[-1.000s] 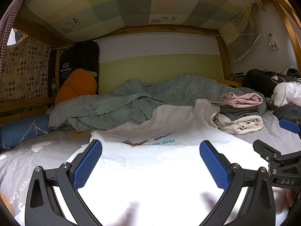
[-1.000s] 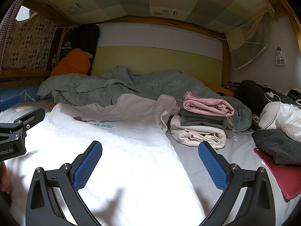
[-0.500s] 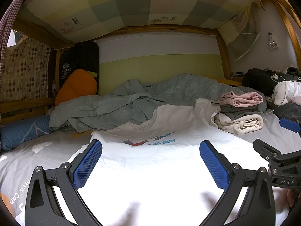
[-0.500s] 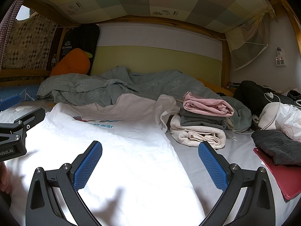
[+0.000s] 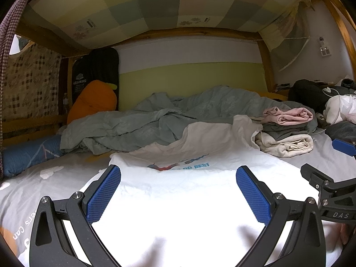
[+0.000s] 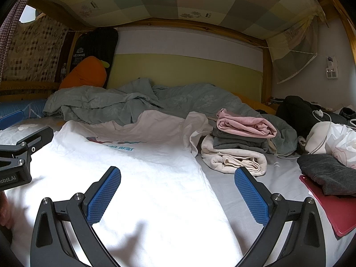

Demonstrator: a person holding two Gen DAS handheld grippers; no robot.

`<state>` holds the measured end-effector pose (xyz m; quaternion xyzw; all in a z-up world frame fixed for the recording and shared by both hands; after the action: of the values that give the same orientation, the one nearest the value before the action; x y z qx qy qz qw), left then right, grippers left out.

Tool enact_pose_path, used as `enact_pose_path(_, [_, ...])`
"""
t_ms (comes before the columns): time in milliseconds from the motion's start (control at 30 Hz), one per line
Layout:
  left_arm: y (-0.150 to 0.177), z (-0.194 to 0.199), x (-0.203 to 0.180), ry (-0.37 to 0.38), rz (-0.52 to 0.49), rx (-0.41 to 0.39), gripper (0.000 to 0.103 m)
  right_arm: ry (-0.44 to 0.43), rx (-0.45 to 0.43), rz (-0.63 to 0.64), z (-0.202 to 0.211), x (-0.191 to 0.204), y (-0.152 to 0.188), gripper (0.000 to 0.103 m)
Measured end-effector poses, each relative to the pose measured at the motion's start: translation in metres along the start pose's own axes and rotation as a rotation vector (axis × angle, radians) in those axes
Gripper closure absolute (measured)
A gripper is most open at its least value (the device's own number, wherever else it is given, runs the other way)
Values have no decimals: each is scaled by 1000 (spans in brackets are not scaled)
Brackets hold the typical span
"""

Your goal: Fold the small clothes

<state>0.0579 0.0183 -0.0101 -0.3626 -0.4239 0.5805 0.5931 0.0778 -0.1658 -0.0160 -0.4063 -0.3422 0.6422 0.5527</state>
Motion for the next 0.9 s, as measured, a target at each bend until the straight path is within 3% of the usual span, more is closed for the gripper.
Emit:
enact_pose_path(667, [-1,25,10,5,38,-70,0,23,26,33,0,5,6,0])
enact_pose_path(767, [2,27,9,40,36,-61,0,78,9,34,5,5,3,0])
enact_pose_path(900, [2,36,16,-33,72,-48,0,147,-11,42,21,6,1,0])
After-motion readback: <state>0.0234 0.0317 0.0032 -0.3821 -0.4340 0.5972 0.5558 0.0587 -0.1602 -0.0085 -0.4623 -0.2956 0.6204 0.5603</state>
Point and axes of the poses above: each gripper's, at about its wrist camera, not at the fingertips, and z roughly against the way its jaws point, x to its left, y to its underside, the point moved 6 cm from there along -z, roughly the way its jaws point, and after that the axes turned 15 degrees about x, right-handed, at the moved point
